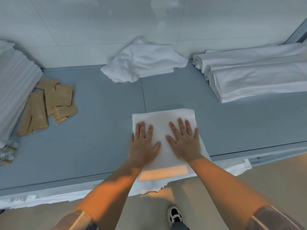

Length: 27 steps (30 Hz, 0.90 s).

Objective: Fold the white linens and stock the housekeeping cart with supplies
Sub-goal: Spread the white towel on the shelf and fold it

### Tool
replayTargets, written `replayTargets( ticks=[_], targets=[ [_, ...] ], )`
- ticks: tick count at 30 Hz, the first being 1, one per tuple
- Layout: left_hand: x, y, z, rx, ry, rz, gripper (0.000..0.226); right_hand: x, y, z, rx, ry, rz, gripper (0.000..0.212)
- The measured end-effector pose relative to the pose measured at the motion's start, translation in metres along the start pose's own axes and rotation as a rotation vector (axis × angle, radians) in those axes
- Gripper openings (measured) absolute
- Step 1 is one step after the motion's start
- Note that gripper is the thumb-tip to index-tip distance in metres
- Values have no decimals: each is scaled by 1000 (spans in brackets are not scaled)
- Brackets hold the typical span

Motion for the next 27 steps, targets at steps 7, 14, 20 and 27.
replayTargets(
  ticks=[7, 14, 20, 27],
  targets=[
    [18, -3, 51, 14, -47, -18, 77, -9, -15, 52, 1, 3, 1, 61],
    [42, 3, 145, 39, -47, 6, 77, -25, -29, 146, 0, 26, 23, 61],
    [73, -3, 242, 11, -61, 21, 77, -40, -48, 246, -35, 23, 14, 61],
    [102, -15, 353, 16, -34, -13, 77, -58, -77, 356, -48, 37, -14, 61]
  ],
)
Point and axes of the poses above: each hand's wrist, its own y-axis towards the middle knuckle, its own x-axis out of the palm, z = x × y, the point moved 2 cm from there along y, towards the middle knuckle, and after that the axes turned 15 degrees about -x, right-handed, at the moved point
